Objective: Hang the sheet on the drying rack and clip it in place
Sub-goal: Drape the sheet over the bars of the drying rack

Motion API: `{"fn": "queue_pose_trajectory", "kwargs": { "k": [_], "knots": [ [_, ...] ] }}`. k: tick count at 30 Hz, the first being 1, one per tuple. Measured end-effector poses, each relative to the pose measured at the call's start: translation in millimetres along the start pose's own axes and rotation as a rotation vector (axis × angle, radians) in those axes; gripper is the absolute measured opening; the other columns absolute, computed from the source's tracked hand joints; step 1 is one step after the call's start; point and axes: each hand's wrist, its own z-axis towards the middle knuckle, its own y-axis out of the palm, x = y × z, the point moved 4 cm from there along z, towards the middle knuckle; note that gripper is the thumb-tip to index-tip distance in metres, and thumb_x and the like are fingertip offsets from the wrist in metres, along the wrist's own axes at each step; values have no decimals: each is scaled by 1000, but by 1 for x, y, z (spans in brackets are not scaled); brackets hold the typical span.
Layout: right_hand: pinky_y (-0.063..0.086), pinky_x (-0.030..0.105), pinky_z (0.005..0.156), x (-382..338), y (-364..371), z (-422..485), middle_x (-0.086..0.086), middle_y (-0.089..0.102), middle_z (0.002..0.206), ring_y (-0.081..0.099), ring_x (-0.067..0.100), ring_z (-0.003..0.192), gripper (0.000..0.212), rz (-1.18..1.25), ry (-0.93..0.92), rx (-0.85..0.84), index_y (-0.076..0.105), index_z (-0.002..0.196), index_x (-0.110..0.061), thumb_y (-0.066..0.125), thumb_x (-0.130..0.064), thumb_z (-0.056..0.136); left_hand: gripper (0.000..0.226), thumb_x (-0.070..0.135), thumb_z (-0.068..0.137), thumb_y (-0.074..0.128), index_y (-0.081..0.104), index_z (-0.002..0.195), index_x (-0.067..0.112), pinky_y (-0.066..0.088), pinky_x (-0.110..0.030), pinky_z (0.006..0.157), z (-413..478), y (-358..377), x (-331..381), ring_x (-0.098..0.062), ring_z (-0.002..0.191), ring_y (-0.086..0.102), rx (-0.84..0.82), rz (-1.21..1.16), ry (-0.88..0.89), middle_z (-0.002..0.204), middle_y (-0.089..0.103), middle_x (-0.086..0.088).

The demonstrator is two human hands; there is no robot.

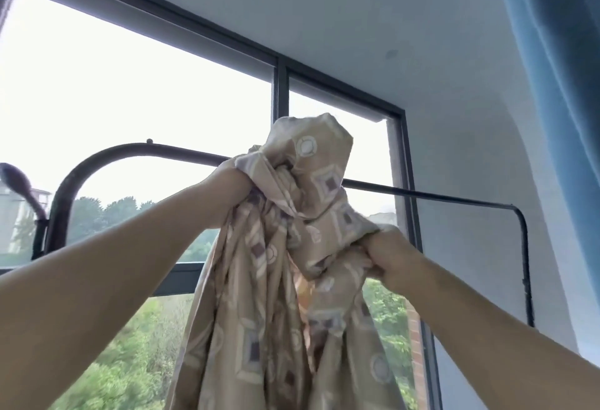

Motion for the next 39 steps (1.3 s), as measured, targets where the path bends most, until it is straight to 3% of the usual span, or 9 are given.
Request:
{"fn": "queue_pose_trajectory", "kwargs": {
  "k": [7, 12, 18, 22, 24, 26, 29, 34, 39],
  "knots": [
    [53, 27, 60, -93, 17, 16, 9, 63, 86, 61, 21, 74, 15, 288, -454, 95, 59, 91, -16, 46, -8, 95, 23, 14, 95, 46, 54, 74, 10, 42, -12, 38, 33, -17, 23, -11, 35, 54, 91, -274, 120, 51, 54, -4],
    [52, 40, 88, -142, 37, 28, -5, 68, 94, 64, 22, 99, 29, 162, -827, 74, 65, 78, -44, 51, -19, 82, 12, 29, 77, 52, 58, 80, 19, 56, -40, 78, 65, -45, 68, -27, 83, 64, 414, -102, 457, 85, 63, -9],
    [47, 23, 88, -206, 66, 67, -11, 65, 102, 59, 4, 96, 27, 16, -1097, 192, 63, 105, -29, 42, -17, 93, 33, 33, 74, 38, 46, 104, 21, 51, -36, 85, 84, -60, 102, -19, 92, 55, 545, 30, 712, 99, 57, 1],
    [38, 26, 101, -170, 119, 143, 7, 47, 140, 48, 22, 126, 57, -493, -794, 96, 34, 143, -15, 44, -40, 93, 82, 32, 80, 60, 13, 146, 21, 41, -39, 97, 123, -66, 56, -30, 121, 42, 288, 760, 224, 137, 35, -12],
    [44, 34, 95, -112, 145, 161, 17, 50, 138, 54, 33, 121, 55, -822, -314, -212, 43, 134, -14, 41, -49, 91, 48, 38, 89, 49, 44, 126, 9, 40, -32, 84, 118, -66, 35, -25, 100, 49, 33, 1265, -116, 114, 49, -12],
    [45, 34, 80, -94, 154, 151, 19, 61, 120, 61, 30, 94, 39, -939, -65, -408, 58, 107, -9, 34, -36, 95, 31, 34, 92, 37, 52, 75, 13, 38, -26, 61, 114, -67, 31, -19, 63, 46, -62, 1338, -243, 73, 51, -6],
    [43, 35, 82, -110, 153, 142, 18, 61, 114, 56, 26, 91, 33, -918, -166, -362, 60, 100, -6, 32, -24, 95, 37, 32, 91, 35, 40, 58, 18, 32, -24, 48, 115, -70, 35, -15, 46, 34, -82, 1328, -227, 56, 40, -1],
    [31, 27, 77, -100, 141, 138, 10, 53, 105, 44, 21, 90, 17, -857, -595, -89, 48, 99, -10, 34, -21, 99, 66, 81, 70, 44, 69, 87, 23, 47, -36, 93, 124, -73, 25, -21, 92, 62, -80, 1420, -81, 96, 67, 1],
    [34, 34, 91, -69, 114, 123, -4, 54, 112, 45, 18, 115, 24, -712, -687, 79, 50, 108, -23, 46, -42, 93, 62, 77, 67, 54, 67, 83, 19, 50, -38, 91, 121, -67, 27, -22, 90, 64, -59, 1428, 24, 93, 69, -1]
  ]
}}
